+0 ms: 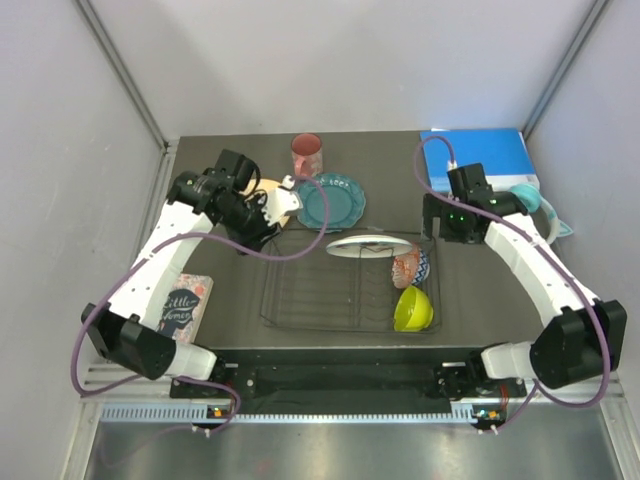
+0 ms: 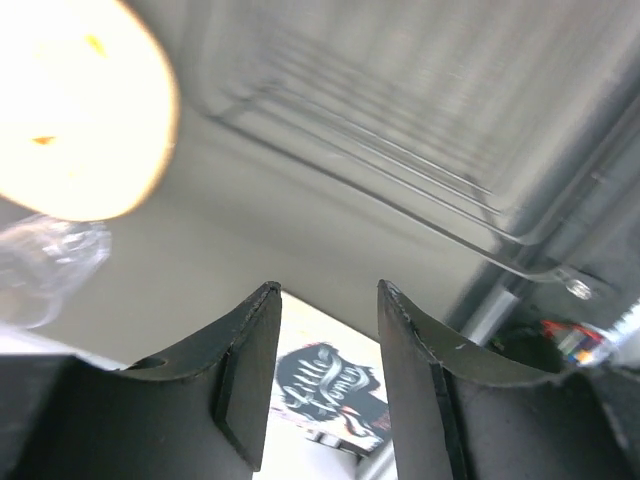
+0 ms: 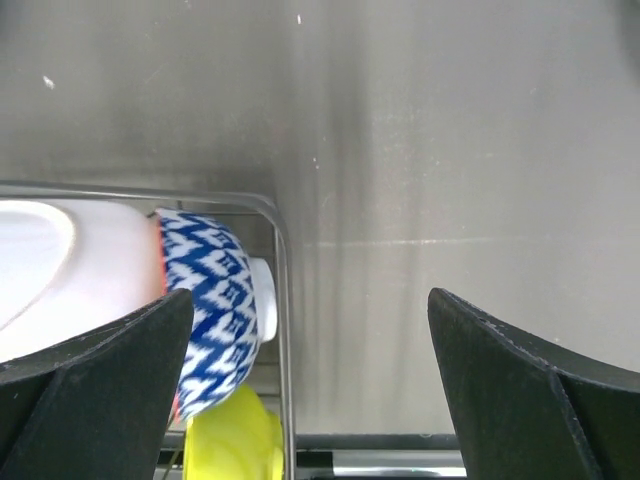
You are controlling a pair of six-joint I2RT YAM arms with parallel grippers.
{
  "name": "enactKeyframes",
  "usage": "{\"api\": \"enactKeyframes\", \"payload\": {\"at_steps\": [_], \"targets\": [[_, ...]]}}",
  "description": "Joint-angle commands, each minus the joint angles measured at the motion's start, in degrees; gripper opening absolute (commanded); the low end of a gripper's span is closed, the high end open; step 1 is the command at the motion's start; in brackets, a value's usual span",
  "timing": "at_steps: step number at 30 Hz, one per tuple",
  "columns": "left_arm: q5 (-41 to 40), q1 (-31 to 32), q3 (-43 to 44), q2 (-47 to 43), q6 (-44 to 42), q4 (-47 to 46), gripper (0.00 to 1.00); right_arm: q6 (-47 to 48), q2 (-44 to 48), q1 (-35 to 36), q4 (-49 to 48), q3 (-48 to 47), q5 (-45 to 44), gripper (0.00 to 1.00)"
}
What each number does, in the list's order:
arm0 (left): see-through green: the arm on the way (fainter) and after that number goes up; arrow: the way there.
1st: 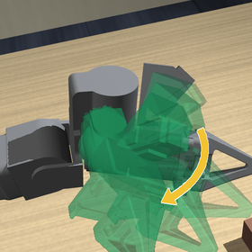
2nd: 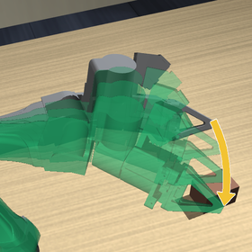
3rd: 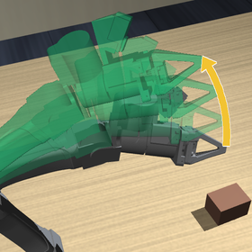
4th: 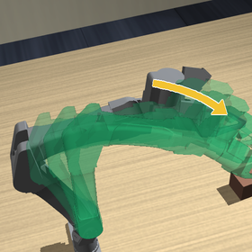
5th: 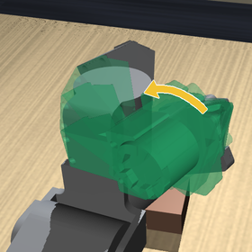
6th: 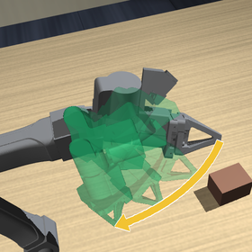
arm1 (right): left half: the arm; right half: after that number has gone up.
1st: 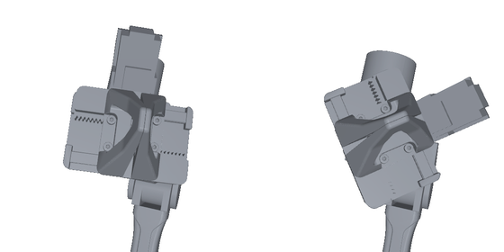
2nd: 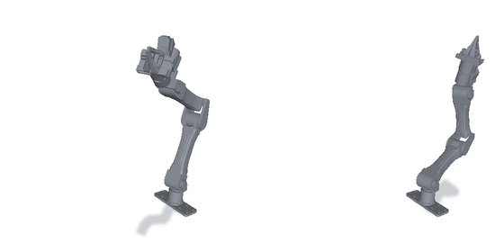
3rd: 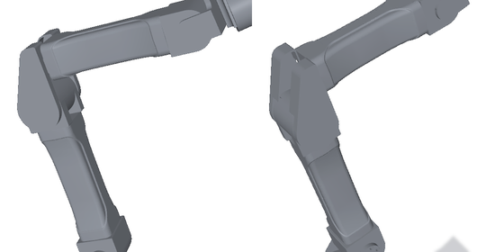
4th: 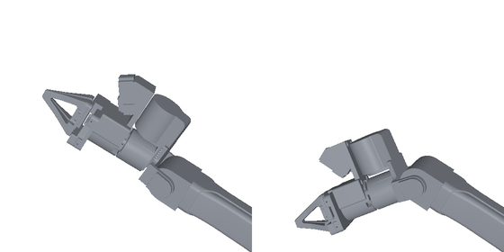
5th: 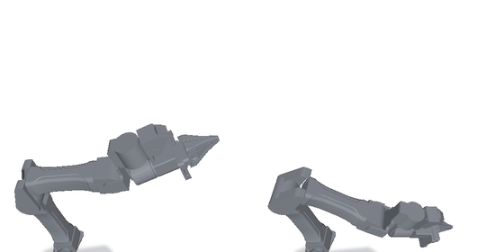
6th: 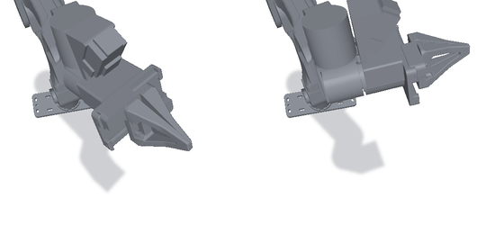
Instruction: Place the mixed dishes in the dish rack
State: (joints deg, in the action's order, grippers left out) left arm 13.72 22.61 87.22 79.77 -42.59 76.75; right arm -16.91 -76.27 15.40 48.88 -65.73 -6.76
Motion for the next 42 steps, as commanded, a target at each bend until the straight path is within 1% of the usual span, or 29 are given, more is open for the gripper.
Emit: {"api": "enactKeyframes", "payload": {"at_steps": [1, 2, 3, 5, 6, 8, 9, 10, 11, 12, 13, 14, 16, 18, 20, 23, 29, 37, 42], "targets": [[-4.13, -2.66, 2.87, 3.19, 1.71, -11.68, 0.49, 0.73, 4.20, -0.89, 2.35, -7.29, -1.06, 1.00], [-4.83, -3.09, 2.95, 3.98, 2.59, -15.37, 0.49, 0.82, 4.20, -1.51, 2.71, -9.48, -0.71, 1.00], [-5.10, -4.32, 3.13, 4.86, 4.60, -20.97, 0.49, 1.00, 4.37, -1.95, 2.19, -10.37, 0.25, 1.00], [-4.75, -5.38, 4.61, 8.55, 6.37, -25.49, 0.49, -0.14, 4.03, -3.61, 0.96, -12.39, 1.22, 1.00], [-5.19, -6.08, 5.50, 10.22, 8.38, -28.90, 0.49, -0.58, 3.41, -4.32, -1.57, -12.66, 3.58, 1.00], [-4.67, -6.88, 8.91, 15.40, 10.15, -31.21, 0.49, -2.85, 2.19, -5.98, -4.83, -13.36, 6.40, 1.00], [-4.23, -7.31, 10.15, 17.25, 11.46, -32.09, 0.49, -3.56, 0.61, -6.25, -8.77, -13.45, 9.28, 1.00], [-3.18, -7.40, 11.29, 20.66, 11.65, -32.89, 0.49, -4.27, -0.62, -6.43, -10.54, -13.72, 10.27, 1.00], [-2.65, -7.41, 13.48, 22.52, 11.56, -33.07, 0.49, -5.32, -2.03, -6.61, -12.39, -14.07, 11.67, 1.00], [-2.12, -7.41, 14.55, 24.28, 11.30, -33.07, 0.49, -5.76, -5.52, -6.70, -16.06, -14.42, 15.60, 1.00], [-1.77, -7.41, 15.69, 27.69, 11.13, -32.72, 0.49, -6.20, -7.73, -6.70, -17.49, -15.03, 17.56, 1.00], [-1.68, -7.41, 17.61, 29.29, 11.04, -32.63, 0.49, -6.73, -12.45, -6.70, -18.90, -16.52, 19.92, 1.00], [-1.06, -7.41, 19.03, 33.24, 9.99, -31.84, 0.49, -7.70, -17.05, -6.78, -22.94, -18.19, 25.19, 1.00], [-0.53, -7.49, 19.74, 35.18, 8.67, -31.84, 0.49, -9.19, -22.94, -6.61, -27.24, -19.78, 29.33, 1.00], [-0.71, -7.49, 19.83, 37.21, 7.53, -32.19, 0.49, -10.07, -26.89, -6.61, -28.66, -22.49, 30.93, 1.00], [-0.62, -8.02, 19.83, 39.76, 6.12, -32.63, 0.49, -10.60, -35.14, -6.52, -29.63, -26.27, 32.86, 1.00], [-2.73, -8.20, 20.79, 44.50, 4.36, -34.74, 0.49, -11.74, -43.51, -5.38, -30.69, -32.86, 34.98, 1.00], [1.66, -7.50, 28.79, 50.66, 4.62, -34.39, 0.50, -14.38, -48.53, -4.24, -32.10, -36.83, 37.09, 1.00], [1.84, -6.62, 30.03, 52.24, 4.09, -33.95, 0.50, -13.77, -50.99, -3.62, -30.87, -37.80, 37.70, 1.00]]}}
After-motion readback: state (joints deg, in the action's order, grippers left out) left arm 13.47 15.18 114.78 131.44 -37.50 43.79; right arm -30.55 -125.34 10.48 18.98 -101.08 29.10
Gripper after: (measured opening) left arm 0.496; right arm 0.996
